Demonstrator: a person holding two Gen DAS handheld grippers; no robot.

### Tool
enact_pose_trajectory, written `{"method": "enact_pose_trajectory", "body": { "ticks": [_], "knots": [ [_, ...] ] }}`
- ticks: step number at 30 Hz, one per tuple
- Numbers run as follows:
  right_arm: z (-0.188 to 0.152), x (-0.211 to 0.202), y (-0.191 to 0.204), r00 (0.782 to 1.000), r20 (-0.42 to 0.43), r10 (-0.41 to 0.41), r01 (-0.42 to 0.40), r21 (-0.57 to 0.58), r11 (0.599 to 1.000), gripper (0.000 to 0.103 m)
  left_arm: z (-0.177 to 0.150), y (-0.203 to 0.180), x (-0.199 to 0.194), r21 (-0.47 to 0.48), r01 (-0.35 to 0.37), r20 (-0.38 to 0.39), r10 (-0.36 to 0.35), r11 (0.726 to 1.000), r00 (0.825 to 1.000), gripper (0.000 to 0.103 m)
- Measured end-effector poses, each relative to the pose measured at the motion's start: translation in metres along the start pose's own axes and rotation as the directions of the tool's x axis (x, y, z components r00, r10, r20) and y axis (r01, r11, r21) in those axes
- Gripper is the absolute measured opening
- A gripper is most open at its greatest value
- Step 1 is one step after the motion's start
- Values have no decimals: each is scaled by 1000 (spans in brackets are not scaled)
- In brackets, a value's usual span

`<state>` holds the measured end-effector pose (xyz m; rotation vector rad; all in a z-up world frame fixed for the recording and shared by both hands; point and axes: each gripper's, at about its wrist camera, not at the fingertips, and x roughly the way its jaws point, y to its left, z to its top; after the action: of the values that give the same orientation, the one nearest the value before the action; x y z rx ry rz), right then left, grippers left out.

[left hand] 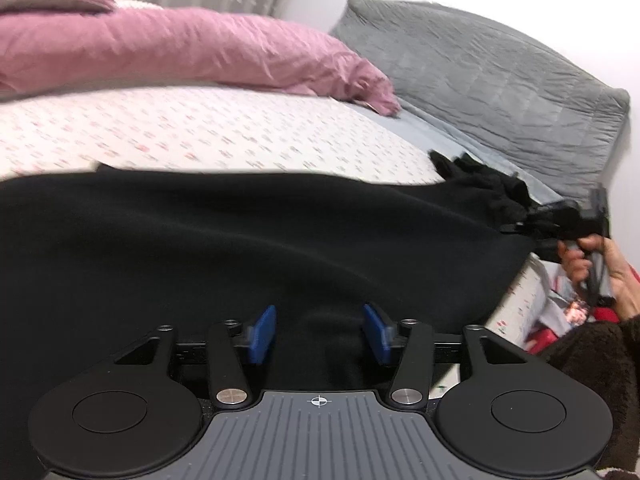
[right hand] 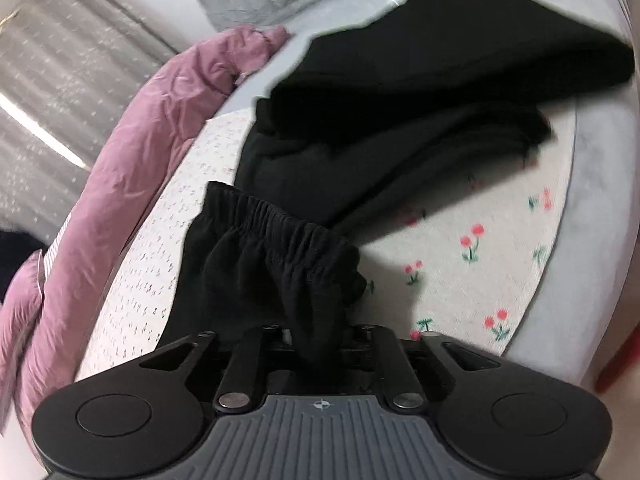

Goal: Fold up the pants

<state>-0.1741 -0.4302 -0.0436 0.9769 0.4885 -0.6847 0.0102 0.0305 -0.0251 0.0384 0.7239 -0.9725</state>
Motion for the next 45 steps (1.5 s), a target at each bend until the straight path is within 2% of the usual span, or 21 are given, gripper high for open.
{"method": "enact_pose_trajectory", "body": {
  "ticks": [1, 2, 6, 9, 12, 17, 23, 26, 27, 28, 31, 32, 33, 34, 35, 36, 38, 39, 42, 44, 45],
  "knots": [
    [-2, -6, 3, 1000, 23, -13, 14, -25, 1000, 40, 0, 3, -9, -5, -28, 16, 28, 1000, 999, 60],
    [-5, -14, 6, 998, 46, -33, 36, -57, 998, 44, 0, 6, -18, -12, -48, 29, 49, 999, 998, 63],
    [-19, -43, 24, 985, 150, -84, 117, -232, 966, 53, -5, 24, -54, -62, -160, 41, 163, 985, 986, 70],
    [-33, -59, 38, 982, 183, -45, 105, -335, 936, 60, -16, 35, -81, -100, -300, 45, 306, 949, 951, 74],
    [-55, -62, 70, 987, 156, 30, 49, -477, 877, 65, -26, 42, -103, -151, -429, 56, 441, 891, 896, 76],
    [-103, -58, 122, 986, 6, 166, -113, -704, 701, 65, -43, 55, -136, -293, -551, 75, 593, 782, 802, 79],
    [-154, -56, 162, 945, -186, 270, -298, -832, 467, 65, -56, 59, -169, -350, -649, 121, 720, 676, 684, 80],
    [-171, -59, 171, 924, -253, 286, -351, -859, 372, 65, -60, 68, -176, -386, -707, 94, 787, 593, 610, 80],
    [-176, -59, 173, 919, -272, 286, -363, -866, 345, 65, -63, 73, -179, -397, -719, 76, 801, 570, 593, 80],
    [-180, -58, 176, 914, -290, 284, -376, -868, 323, 65, -65, 78, -180, -410, -727, 54, 810, 551, 584, 80],
    [-192, -58, 180, 902, -334, 274, -406, -871, 276, 64, -71, 90, -184, -448, -717, 23, 809, 534, 587, 75],
    [-195, -58, 181, 899, -345, 270, -413, -873, 261, 64, -73, 93, -184, -458, -713, 18, 808, 531, 589, 67],
    [-198, -58, 181, 895, -357, 266, -421, -874, 243, 63, -74, 95, -185, -468, -706, 13, 803, 531, 596, 49],
    [-202, -60, 183, 892, -367, 263, -427, -874, 230, 60, -77, 95, -186, -482, -696, 8, 797, 532, 603, 38],
    [-204, -60, 184, 889, -378, 259, -435, -874, 217, 59, -79, 98, -187, -496, -690, 3, 795, 527, 606, 16],
    [-206, -57, 188, 886, -389, 253, -442, -873, 206, 59, -80, 100, -187, -503, -692, 1, 801, 518, 599, 5],
    [-213, -56, 189, 884, -402, 239, -448, -873, 189, 59, -80, 98, -189, -513, -678, 35, 802, 527, 597, 3],
    [-215, -56, 189, 885, -404, 230, -447, -875, 184, 59, -80, 94, -192, -514, -677, 60, 809, 527, 585, 3],
    [-218, -54, 191, 887, -411, 211, -449, -874, 186, 58, -75, 86, -199, -506, -711, 103, 852, 489, 513, 3],
    [-216, -54, 188, 884, -419, 208, -458, -867, 197, 55, -74, 92, -201, -513, -729, 72, 869, 453, 489, 3],
    [-215, -54, 187, 882, -423, 207, -461, -865, 198, 54, -75, 97, -199, -512, -737, 43, 870, 441, 491, 4]
  ]
}}
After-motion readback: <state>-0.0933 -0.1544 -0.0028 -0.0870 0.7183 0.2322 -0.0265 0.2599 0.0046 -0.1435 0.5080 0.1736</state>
